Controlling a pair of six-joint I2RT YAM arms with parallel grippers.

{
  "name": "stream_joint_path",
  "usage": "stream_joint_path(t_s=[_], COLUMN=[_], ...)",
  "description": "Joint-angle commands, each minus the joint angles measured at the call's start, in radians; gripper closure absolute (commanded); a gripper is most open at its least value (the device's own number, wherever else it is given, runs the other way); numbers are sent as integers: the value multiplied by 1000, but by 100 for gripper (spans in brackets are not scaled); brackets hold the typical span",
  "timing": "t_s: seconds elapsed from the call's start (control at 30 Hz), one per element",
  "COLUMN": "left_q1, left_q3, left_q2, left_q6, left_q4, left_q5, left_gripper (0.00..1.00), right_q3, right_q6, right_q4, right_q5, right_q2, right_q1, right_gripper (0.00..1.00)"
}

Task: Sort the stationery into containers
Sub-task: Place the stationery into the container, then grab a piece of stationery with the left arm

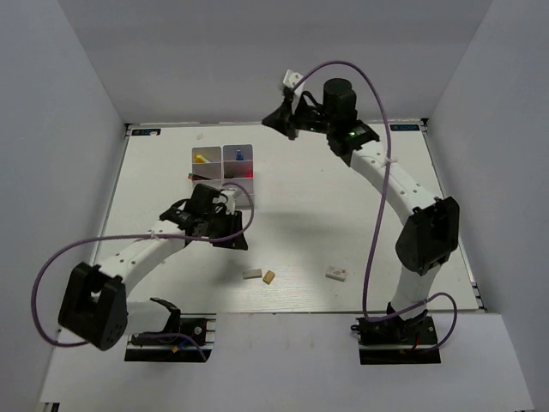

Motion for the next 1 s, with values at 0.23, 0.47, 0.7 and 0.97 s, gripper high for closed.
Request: stream_joint_path(t_s=[0.23,0.47,0.7,0.97], left_q1=[-226,-398,-444,-464], left_q3=[216,299,366,348], left_q2=[281,446,487,533], left_q6=[300,319,249,267], left_q4=[-98,-231,-349,-368], left_q5=[13,-193,-396,-432], left_gripper=[48,38,35,35], right_q3=[-386,-475,-528,-558], right_q6=[-84,-64,-33,-18], right_q4=[-486,-486,-478,-476], right_q5=[-29,-59,-121,-165], right_q2=[-201,-281,-306,-318], right_q1=[-211,-288,-334,-367], right_gripper=[49,46,44,44])
